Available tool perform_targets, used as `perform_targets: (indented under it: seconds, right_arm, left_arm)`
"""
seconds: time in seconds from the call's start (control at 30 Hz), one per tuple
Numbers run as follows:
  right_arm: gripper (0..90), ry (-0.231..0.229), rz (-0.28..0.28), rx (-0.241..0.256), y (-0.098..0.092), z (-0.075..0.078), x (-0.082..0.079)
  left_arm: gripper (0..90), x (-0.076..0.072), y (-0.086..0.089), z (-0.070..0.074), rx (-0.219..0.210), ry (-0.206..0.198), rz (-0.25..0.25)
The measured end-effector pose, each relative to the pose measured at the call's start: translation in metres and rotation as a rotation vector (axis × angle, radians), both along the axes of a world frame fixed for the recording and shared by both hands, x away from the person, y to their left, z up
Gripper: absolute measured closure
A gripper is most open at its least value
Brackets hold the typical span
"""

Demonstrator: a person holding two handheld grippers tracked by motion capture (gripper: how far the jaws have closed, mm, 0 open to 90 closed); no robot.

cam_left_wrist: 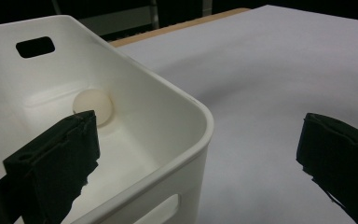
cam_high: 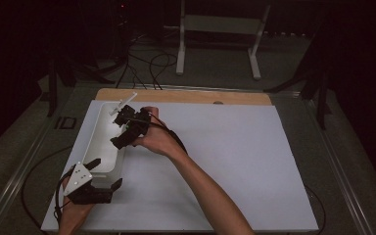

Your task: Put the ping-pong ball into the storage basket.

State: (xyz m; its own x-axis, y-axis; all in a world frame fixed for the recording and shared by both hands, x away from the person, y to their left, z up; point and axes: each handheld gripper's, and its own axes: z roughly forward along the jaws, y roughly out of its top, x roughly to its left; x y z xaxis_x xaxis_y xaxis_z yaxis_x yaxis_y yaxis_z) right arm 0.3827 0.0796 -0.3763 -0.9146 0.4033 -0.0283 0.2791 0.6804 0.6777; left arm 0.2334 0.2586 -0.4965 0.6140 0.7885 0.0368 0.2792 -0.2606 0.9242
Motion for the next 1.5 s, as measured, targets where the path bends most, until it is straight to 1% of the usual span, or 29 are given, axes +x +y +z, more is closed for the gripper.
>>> perform_targets:
  seconds: [0.1, 0.33, 0.63, 0.67, 0.77, 0.87, 1.0, 1.03, 1.07, 1.1, 1.13, 1.17, 1.33, 1.43, 1.47, 1.5]
  right_arm:
    - [10.0, 0.005, -0.007, 0.004, -0.005, 0.000, -0.001]
    - [10.0, -0.007, -0.012, 0.004, -0.015, 0.000, -0.001]
    - [10.0, -0.008, -0.031, 0.008, -0.034, -0.001, 0.000]
    - [10.0, -0.008, -0.031, 0.008, -0.034, -0.001, 0.000]
    - [10.0, -0.017, -0.036, 0.019, -0.042, -0.001, -0.001]
    - [10.0, -0.021, -0.037, 0.015, -0.048, -0.002, -0.001]
    - [10.0, -0.018, -0.051, 0.021, -0.055, -0.002, -0.001]
    - [10.1, -0.015, -0.057, 0.028, -0.059, -0.003, -0.001]
    - [10.1, -0.015, -0.057, 0.028, -0.059, -0.003, -0.001]
    - [10.0, -0.018, -0.061, 0.026, -0.064, -0.004, -0.002]
    - [10.0, -0.018, -0.061, 0.026, -0.064, -0.004, -0.002]
    - [10.1, -0.019, -0.064, 0.028, -0.069, -0.005, -0.002]
    - [10.0, -0.016, -0.081, 0.038, -0.079, -0.007, -0.002]
    - [10.0, -0.011, -0.094, 0.049, -0.090, -0.009, -0.003]
    - [10.0, -0.011, -0.094, 0.049, -0.090, -0.009, -0.003]
    - [10.0, -0.011, -0.101, 0.056, -0.096, -0.010, -0.004]
  left_arm:
    - [0.0, 0.000, 0.000, 0.000, 0.000, 0.000, 0.000]
    - [0.0, 0.000, 0.000, 0.000, 0.000, 0.000, 0.001]
    - [0.0, 0.000, 0.000, 0.000, 0.000, -0.001, 0.002]
    - [0.0, 0.000, 0.000, 0.000, 0.000, -0.001, 0.002]
    - [0.0, 0.000, -0.001, 0.000, 0.000, -0.001, 0.001]
    - [0.0, 0.001, -0.001, 0.000, 0.001, -0.001, 0.000]
    - [0.0, 0.001, -0.001, 0.000, 0.000, -0.001, -0.001]
    - [0.0, 0.001, -0.001, 0.000, -0.001, 0.000, -0.002]
    - [0.0, 0.001, -0.001, 0.000, -0.001, 0.000, -0.002]
    - [0.0, 0.001, -0.001, 0.000, -0.002, -0.001, -0.001]
    - [0.0, 0.001, -0.001, 0.000, -0.002, -0.001, -0.001]
    - [0.0, 0.001, -0.001, 0.000, -0.002, -0.001, -0.001]
    - [0.0, 0.001, -0.001, 0.000, -0.003, -0.001, -0.002]
    - [0.0, 0.001, -0.001, 0.000, -0.003, -0.001, -0.001]
    - [0.0, 0.001, -0.001, 0.000, -0.003, -0.001, -0.001]
    - [0.0, 0.001, -0.001, 0.000, 0.000, 0.000, -0.001]
